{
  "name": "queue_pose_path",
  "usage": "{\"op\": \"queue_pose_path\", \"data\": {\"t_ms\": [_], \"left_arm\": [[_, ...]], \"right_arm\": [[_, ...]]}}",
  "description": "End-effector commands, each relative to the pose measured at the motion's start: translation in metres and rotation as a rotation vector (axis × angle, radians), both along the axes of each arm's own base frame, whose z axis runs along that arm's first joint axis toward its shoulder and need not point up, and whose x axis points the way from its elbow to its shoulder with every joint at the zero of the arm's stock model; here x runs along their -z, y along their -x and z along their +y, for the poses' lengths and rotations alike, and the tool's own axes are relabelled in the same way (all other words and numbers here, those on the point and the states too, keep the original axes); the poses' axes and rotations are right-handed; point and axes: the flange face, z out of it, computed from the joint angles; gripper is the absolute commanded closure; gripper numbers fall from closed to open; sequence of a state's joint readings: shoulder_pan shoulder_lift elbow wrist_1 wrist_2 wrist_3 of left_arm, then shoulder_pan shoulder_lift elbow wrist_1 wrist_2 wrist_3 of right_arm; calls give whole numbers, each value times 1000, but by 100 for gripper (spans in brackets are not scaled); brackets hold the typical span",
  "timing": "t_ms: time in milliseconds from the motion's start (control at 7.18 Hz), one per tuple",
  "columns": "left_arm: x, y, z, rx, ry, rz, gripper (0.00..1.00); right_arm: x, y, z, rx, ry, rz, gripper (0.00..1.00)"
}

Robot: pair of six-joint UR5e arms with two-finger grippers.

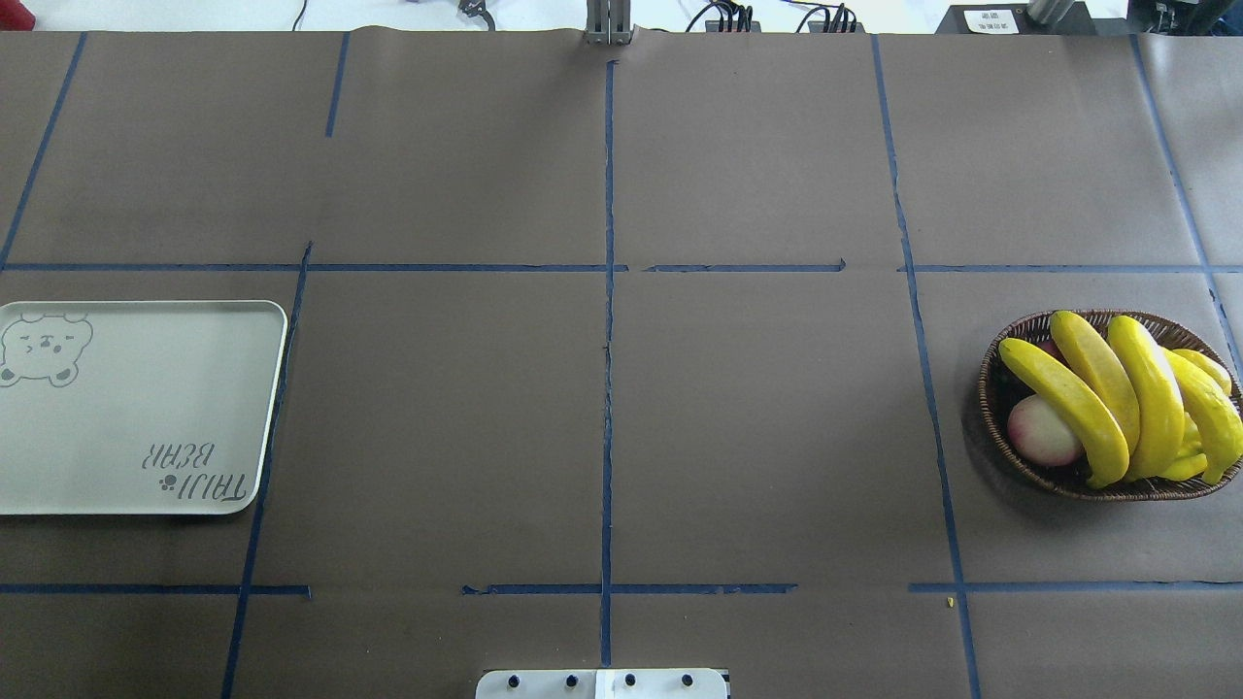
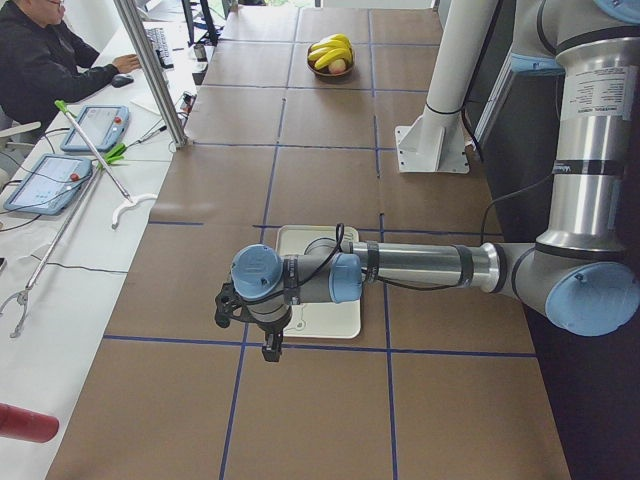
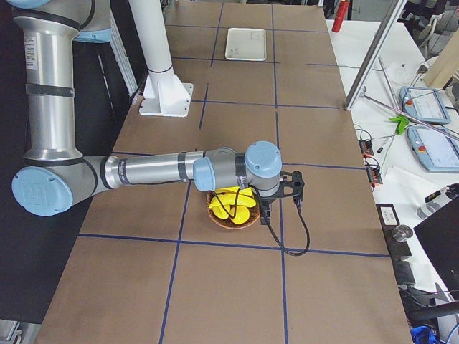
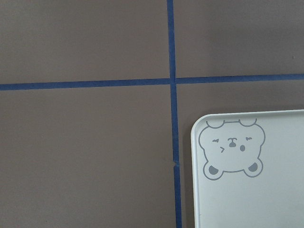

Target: Transfer all bananas from basket to plate

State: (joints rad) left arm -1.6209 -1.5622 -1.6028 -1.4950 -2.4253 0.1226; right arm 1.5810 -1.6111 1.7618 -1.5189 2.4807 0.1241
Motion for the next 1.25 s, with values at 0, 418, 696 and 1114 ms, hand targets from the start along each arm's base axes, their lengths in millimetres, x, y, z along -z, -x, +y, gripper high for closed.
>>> {"op": "queue_pose_path", "data": {"t_ms": [0,418,696,1114], "left_arm": [[1,0,0,0,-8,0,0],[-7,0,10,1,4,8,0],[-6,0,9,1,3,8,0],[-6,0,10,1,3,9,0]], "right_arm": [[44,59,3,94,-53,11,0],[159,177,51,99,-36,18,0],[160,218,85,217,-40,20,1],[93,260,110,295,-156,87,1]]}}
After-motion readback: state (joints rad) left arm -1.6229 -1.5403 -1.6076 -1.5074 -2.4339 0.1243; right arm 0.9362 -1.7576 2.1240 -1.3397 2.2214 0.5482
